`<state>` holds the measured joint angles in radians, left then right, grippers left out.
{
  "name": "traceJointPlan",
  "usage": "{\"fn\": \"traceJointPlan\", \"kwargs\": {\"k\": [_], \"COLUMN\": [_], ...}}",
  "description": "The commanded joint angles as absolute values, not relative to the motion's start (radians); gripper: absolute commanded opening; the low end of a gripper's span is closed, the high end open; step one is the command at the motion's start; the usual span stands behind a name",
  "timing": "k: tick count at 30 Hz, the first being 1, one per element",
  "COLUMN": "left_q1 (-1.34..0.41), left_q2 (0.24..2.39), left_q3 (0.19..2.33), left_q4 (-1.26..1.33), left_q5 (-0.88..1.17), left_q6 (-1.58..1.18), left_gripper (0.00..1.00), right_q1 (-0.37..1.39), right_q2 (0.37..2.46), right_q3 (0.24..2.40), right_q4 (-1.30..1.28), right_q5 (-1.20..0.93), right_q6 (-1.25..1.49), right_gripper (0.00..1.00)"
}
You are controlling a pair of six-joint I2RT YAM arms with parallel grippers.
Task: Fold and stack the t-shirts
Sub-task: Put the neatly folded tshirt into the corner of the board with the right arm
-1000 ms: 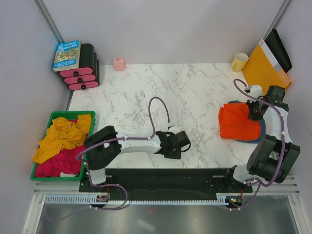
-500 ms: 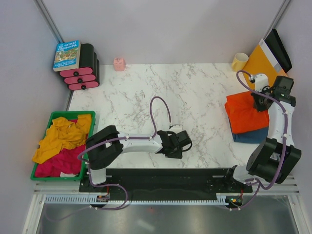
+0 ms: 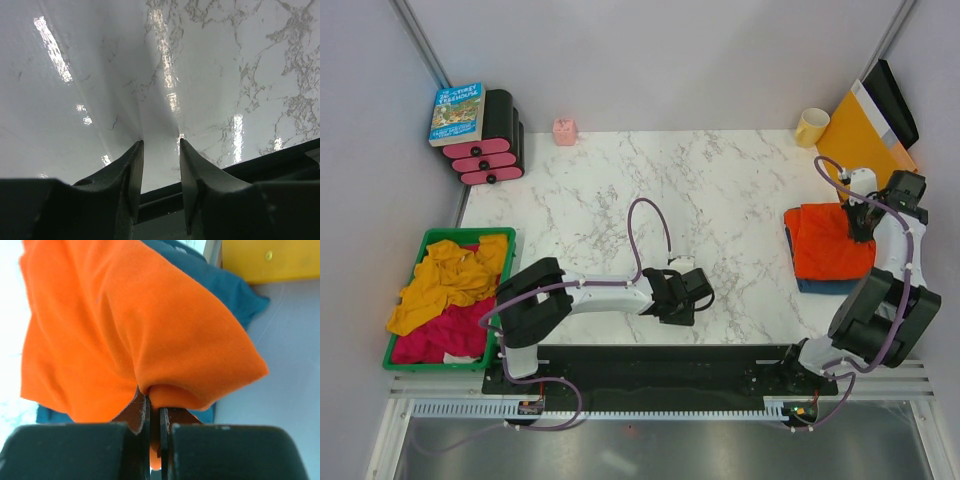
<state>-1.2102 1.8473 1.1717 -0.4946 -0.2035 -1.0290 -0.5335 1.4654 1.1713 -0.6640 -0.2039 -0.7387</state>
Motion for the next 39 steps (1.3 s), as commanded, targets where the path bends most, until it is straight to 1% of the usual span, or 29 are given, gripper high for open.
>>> {"fn": "traceJointPlan", "kwargs": {"k": [1, 12, 16, 17, 18, 20, 21, 23, 24, 26, 27, 29, 30, 31, 32, 34, 35, 39], "left_q1": [-1.229, -1.227, -1.227, -1.227, -1.227, -1.229, -1.229, -1.23, -1.23, -1.232, -1.232, -1.232, -1.232, -1.233, -1.233, -1.232, -1.232, -1.233], "left_q2": [1.873, 1.904, 1.91, 1.908, 1.911, 1.907, 1.905, 1.902, 1.901, 1.907, 1.907, 1.911, 1.914, 1.916, 1.919, 1.928, 1.931, 1.934], "left_q3": [1.175, 1.207, 1.212, 1.213, 1.215, 1.216, 1.216, 1.219, 1.221, 1.229, 1.23, 1.238, 1.239, 1.241, 1.244, 1.247, 1.252, 1.252], "left_q4": [-0.488, -0.489, -0.492, -0.491, -0.492, -0.492, -0.492, -0.492, -0.492, -0.492, -0.492, -0.491, -0.491, -0.492, -0.491, -0.491, -0.491, -0.492], "left_q5": [-0.195, -0.179, -0.17, -0.167, -0.167, -0.167, -0.17, -0.179, -0.181, -0.183, -0.181, -0.179, -0.178, -0.176, -0.175, -0.166, -0.163, -0.153], "left_q6": [-1.037, -1.02, -1.015, -1.014, -1.011, -1.009, -1.006, -1.005, -1.002, -1.0, -1.0, -1.0, -1.0, -1.0, -1.0, -1.002, -1.0, -1.003], "left_gripper": [0.42, 0.42, 0.42, 0.42, 0.42, 0.43, 0.43, 0.44, 0.45, 0.45, 0.46, 0.46, 0.46, 0.46, 0.46, 0.45, 0.44, 0.43], "right_q1": [-0.577, -0.624, -0.655, -0.663, -0.669, -0.68, -0.68, -0.68, -0.68, -0.68, -0.68, -0.678, -0.68, -0.68, -0.678, -0.678, -0.678, -0.678], "right_q2": [1.502, 1.624, 1.655, 1.649, 1.638, 1.594, 1.576, 1.531, 1.52, 1.497, 1.491, 1.479, 1.477, 1.477, 1.486, 1.512, 1.554, 1.661], "right_q3": [1.157, 1.128, 1.138, 1.152, 1.157, 1.161, 1.166, 1.186, 1.198, 1.236, 1.247, 1.267, 1.273, 1.278, 1.276, 1.276, 1.278, 1.276], "right_q4": [-0.592, -0.488, -0.46, -0.459, -0.457, -0.45, -0.446, -0.448, -0.456, -0.472, -0.495, -0.511, -0.535, -0.548, -0.557, -0.563, -0.578, -0.609], "right_q5": [-0.175, -0.127, -0.167, -0.192, -0.215, -0.276, -0.293, -0.342, -0.357, -0.394, -0.408, -0.442, -0.457, -0.474, -0.482, -0.486, -0.488, -0.474], "right_q6": [-0.767, -0.752, -0.689, -0.675, -0.649, -0.621, -0.591, -0.557, -0.54, -0.494, -0.482, -0.448, -0.446, -0.437, -0.425, -0.404, -0.396, -0.399], "right_gripper": [0.0, 0.0, 0.0, 0.05, 0.19, 0.3, 0.42, 0.59, 0.76, 0.9, 0.93, 0.94, 0.92, 0.86, 0.56, 0.1, 0.0, 0.0]}}
